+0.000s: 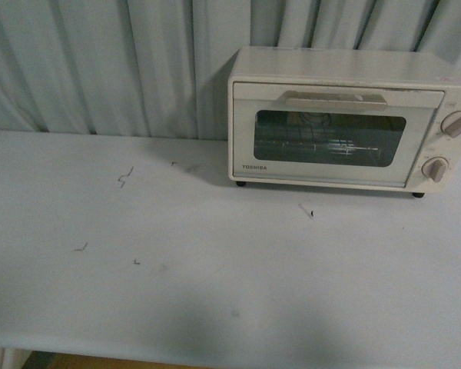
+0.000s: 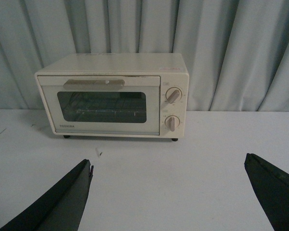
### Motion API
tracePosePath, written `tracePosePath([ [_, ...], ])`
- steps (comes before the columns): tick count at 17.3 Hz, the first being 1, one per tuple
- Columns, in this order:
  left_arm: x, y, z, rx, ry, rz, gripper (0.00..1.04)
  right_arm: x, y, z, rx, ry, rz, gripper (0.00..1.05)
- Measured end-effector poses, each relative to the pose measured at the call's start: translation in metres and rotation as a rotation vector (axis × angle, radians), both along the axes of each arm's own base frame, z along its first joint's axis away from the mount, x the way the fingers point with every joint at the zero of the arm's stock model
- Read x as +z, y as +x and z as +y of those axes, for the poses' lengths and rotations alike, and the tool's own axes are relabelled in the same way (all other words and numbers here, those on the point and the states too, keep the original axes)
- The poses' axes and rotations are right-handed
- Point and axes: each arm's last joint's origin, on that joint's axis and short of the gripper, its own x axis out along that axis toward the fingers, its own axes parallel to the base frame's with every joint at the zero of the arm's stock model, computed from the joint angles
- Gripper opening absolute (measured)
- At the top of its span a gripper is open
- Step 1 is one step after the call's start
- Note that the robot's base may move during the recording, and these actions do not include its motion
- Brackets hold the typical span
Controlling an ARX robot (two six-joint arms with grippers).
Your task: Open oven
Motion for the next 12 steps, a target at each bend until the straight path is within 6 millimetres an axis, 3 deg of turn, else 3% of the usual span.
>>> tracePosePath([
  [12,-0.0001,0.0,0.0,0.0,0.0,0.001,0.98,-0.0001,0.0,0.0,0.0,0.0,0.001,0.98],
])
